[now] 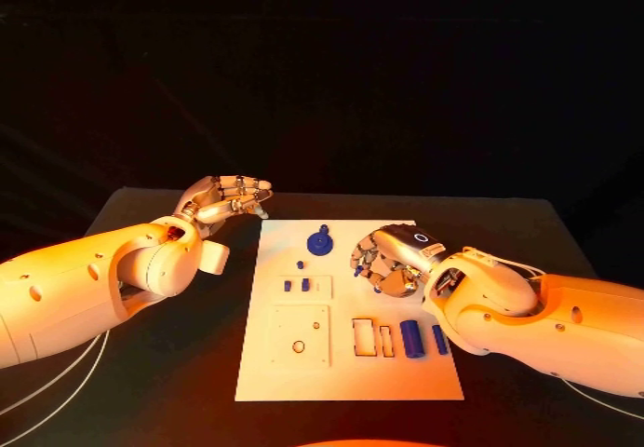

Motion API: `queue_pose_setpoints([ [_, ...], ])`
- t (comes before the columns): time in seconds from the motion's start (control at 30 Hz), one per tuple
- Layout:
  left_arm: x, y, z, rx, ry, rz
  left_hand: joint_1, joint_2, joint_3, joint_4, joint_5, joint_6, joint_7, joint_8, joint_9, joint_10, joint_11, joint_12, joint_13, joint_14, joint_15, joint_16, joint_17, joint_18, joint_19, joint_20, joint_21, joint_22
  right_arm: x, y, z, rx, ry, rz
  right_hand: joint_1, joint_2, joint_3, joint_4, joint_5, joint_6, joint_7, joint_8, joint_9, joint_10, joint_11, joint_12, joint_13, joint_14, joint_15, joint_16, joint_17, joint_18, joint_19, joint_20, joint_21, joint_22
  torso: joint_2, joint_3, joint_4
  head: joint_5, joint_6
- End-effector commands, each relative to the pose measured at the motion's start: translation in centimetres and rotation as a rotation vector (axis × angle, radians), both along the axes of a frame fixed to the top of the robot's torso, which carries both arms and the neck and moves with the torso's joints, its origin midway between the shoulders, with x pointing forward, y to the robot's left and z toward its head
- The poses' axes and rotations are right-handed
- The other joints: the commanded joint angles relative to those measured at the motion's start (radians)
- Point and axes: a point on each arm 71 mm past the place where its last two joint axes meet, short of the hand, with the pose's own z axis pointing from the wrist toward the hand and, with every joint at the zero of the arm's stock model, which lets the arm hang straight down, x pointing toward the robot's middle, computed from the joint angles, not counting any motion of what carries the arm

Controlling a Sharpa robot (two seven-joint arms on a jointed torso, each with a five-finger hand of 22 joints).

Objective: Assemble the parts on the task board

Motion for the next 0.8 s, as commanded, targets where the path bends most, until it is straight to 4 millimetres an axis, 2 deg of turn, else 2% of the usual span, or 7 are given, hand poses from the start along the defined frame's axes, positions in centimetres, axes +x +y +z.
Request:
queue_pose_setpoints([
  [0.03,0.0,-0.3,0.1,-0.012,-0.007,-0.008,0.011,0.004,-0.005,0.001,0.001,-0.008,0.001,-0.004,-0.002,-0.01,0.001,-0.004,-0.001,-0.009,-0.001,-0.003,-0.001,0.006,-0.008,0.003,-0.001,0.002,-0.8,1.5,-0.2,0.004,0.023,0.064,-0.008,0.0,0.001,-0.009,0.005,0.008,-0.002,0.004,0.001,0.031,-0.022,0.003,0.001,0.027,-0.005,0.001,-0.002,-0.003,0.062,-0.009,0.002,0.227,0.0,-0.0021,-0.0002,0.008,-0.004],
  [0.2,0.0,-0.7,0.1,-0.015,-0.007,-0.015,0.011,0.004,-0.005,0.001,0.001,-0.008,0.001,-0.004,-0.002,-0.01,0.001,-0.004,-0.001,-0.009,-0.001,-0.003,-0.001,0.006,-0.008,0.003,-0.001,0.002,-1.6,3.2,-0.9,0.005,0.048,0.109,-0.008,0.0,0.001,-0.009,0.005,0.008,-0.002,0.004,0.001,0.031,-0.022,0.003,0.001,0.027,-0.005,0.001,-0.002,-0.002,0.062,-0.009,0.0,0.227,-0.001,-0.0021,-0.0007,0.016,-0.007],
  [0.33,0.1,-1.1,0.1,-0.017,-0.006,-0.022,0.012,0.005,-0.004,0.0,0.002,-0.009,0.002,-0.004,-0.002,-0.011,0.001,-0.004,-0.001,-0.01,-0.001,-0.004,-0.001,0.006,-0.008,0.004,-0.001,0.002,-2.2,4.2,-1.7,0.005,0.069,0.136,-0.008,0.0,0.001,-0.009,0.005,0.008,-0.002,0.004,0.001,0.031,-0.022,0.003,0.001,0.027,-0.005,0.001,-0.002,-0.002,0.062,-0.009,0.0,0.227,-0.002,-0.0018,0.0013,0.023,-0.011],
  [0.47,0.1,-1.5,0.0,-0.019,-0.005,-0.029,0.012,0.005,-0.004,0.0,0.002,-0.009,0.002,-0.004,-0.002,-0.011,0.001,-0.004,-0.001,-0.01,-0.001,-0.004,-0.001,0.006,-0.008,0.004,-0.001,0.002,-2.6,5.2,-2.6,0.003,0.087,0.157,-0.009,0.0,0.001,-0.011,0.005,0.008,-0.002,0.004,0.002,0.032,-0.022,0.002,0.001,0.027,-0.006,0.001,-0.003,-0.002,0.061,-0.009,-0.002,0.226,-0.001,-0.0011,0.0003,0.03,-0.01],
  [0.8,0.2,-2.2,-0.1,-0.021,-0.004,-0.044,0.012,0.005,-0.004,0.001,0.002,-0.009,0.002,-0.003,-0.002,-0.012,0.002,-0.003,-0.001,-0.01,-0.001,-0.004,-0.001,0.006,-0.009,0.004,-0.001,0.002,-3.1,6.4,-4.2,-0.016,0.111,0.175,-0.01,0.0,0.002,-0.012,0.005,0.007,-0.002,0.004,0.002,0.031,-0.022,0.001,0.001,0.026,-0.006,0.0,-0.006,-0.002,0.061,-0.009,-0.003,0.226,0.0,-0.0009,-0.0001,0.04,-0.013],
])
